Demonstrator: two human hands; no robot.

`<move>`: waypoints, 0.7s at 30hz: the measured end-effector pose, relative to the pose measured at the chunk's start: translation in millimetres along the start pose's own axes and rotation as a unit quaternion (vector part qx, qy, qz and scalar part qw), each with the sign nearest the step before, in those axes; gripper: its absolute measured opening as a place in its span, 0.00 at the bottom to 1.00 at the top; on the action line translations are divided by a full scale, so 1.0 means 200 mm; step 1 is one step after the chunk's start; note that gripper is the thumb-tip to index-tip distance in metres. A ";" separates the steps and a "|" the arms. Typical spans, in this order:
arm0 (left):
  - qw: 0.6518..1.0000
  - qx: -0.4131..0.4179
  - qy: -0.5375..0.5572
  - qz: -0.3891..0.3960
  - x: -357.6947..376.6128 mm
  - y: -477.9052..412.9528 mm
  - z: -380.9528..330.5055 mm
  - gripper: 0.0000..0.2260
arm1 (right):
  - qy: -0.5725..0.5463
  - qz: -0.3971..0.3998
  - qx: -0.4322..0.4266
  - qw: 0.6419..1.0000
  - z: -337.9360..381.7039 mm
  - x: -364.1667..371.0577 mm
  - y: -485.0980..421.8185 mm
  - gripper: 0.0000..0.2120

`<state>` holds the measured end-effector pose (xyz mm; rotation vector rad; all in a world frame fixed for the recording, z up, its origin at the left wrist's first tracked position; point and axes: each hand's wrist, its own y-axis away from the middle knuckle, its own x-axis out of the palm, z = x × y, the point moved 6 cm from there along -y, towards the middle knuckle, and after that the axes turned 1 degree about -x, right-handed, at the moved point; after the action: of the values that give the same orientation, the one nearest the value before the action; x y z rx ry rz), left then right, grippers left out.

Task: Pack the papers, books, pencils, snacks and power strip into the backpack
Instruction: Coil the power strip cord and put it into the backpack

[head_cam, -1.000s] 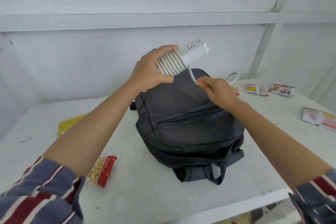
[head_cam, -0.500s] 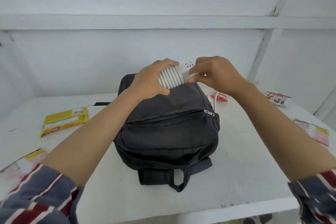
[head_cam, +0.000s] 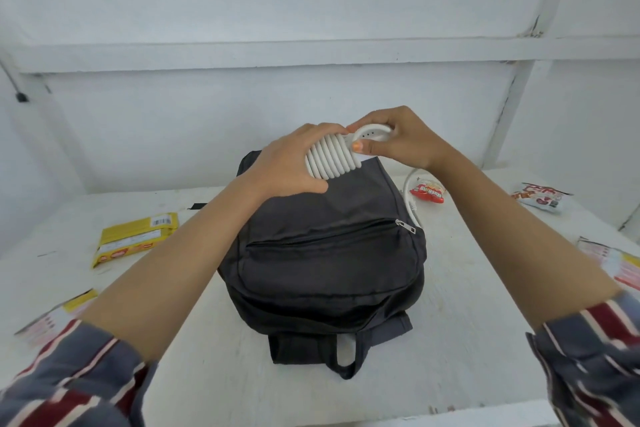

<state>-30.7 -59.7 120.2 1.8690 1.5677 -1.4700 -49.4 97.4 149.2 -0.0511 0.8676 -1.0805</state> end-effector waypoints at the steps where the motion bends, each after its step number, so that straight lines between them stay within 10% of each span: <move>1: 1.000 -0.008 0.005 0.008 0.01 0.00 0.00 0.32 | -0.008 -0.009 0.000 1.000 -0.01 0.01 0.00 0.09; 8: 0.993 -0.112 -0.006 -0.042 0.04 -0.01 0.06 0.34 | 0.003 -0.033 0.016 0.999 -0.08 0.08 -0.04 0.11; 12: 0.993 -0.102 -0.024 -0.062 0.05 -0.03 0.06 0.25 | 0.028 0.016 0.049 0.998 -0.10 0.08 -0.07 0.12; 21: 0.989 -0.035 -0.108 -0.096 0.02 -0.04 0.08 0.38 | 0.019 0.099 0.102 0.990 -0.12 0.00 -0.04 0.17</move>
<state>-46.0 -67.1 113.7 1.4985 1.7077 -1.6126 -71.4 102.3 137.3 0.2230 0.7746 -0.9814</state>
